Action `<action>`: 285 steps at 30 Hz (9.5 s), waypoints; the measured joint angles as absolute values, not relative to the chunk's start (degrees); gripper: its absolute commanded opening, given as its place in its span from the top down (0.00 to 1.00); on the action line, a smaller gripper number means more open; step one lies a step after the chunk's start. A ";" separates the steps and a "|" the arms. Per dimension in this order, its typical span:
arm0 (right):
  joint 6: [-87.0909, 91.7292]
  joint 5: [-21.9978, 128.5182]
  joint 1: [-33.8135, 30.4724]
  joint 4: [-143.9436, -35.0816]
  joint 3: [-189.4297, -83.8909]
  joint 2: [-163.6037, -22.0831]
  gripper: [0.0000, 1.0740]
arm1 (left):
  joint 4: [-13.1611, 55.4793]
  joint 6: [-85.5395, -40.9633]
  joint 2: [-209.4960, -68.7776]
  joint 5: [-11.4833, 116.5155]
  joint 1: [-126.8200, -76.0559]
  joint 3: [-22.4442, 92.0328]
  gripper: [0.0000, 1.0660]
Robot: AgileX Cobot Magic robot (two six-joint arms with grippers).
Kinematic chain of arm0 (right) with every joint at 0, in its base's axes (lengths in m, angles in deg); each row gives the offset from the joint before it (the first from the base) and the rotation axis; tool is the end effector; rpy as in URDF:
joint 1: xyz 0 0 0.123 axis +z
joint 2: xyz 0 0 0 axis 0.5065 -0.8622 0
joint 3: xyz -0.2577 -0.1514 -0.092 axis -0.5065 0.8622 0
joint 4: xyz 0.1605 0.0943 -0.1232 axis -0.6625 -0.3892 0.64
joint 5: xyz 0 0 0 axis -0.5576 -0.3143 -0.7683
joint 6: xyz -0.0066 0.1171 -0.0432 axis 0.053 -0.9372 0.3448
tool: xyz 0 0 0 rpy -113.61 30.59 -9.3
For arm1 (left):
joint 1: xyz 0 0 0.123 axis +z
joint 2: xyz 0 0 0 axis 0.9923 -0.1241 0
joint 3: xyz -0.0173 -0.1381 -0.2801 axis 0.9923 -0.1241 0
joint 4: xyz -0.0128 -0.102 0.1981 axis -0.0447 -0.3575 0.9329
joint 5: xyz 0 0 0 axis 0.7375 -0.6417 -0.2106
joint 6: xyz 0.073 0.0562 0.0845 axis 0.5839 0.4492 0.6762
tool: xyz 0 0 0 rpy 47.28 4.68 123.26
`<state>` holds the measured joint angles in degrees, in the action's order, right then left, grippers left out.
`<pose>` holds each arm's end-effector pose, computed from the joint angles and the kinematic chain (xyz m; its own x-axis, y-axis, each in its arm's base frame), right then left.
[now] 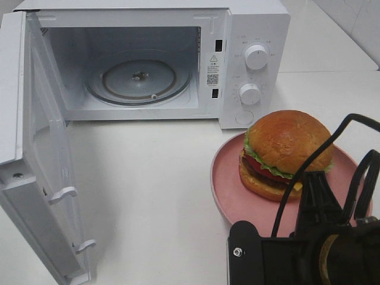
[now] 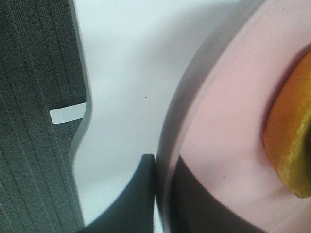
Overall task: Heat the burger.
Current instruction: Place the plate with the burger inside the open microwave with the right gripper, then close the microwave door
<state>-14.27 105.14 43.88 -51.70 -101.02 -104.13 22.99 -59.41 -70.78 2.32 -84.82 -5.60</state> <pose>0.1018 0.1511 0.1915 -0.0410 -0.9987 0.0298 -0.8856 0.0225 -0.4639 -0.0326 -0.0231 0.2550 -0.4323 0.0389 -0.9009 0.2184 0.9738 -0.0628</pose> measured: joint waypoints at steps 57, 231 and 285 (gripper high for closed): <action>56.72 80.16 15.52 -72.44 -101.54 -104.19 1.00 | 22.99 -59.41 -70.78 2.32 -84.82 -5.60 0.06; 44.46 88.75 10.02 -65.68 -184.73 -164.18 0.86 | 23.39 -59.41 -70.78 2.32 -84.82 -5.60 0.06; 43.77 62.51 10.02 -63.61 -143.99 -137.99 0.29 | 23.39 -59.41 -70.78 2.32 -84.82 -5.60 0.06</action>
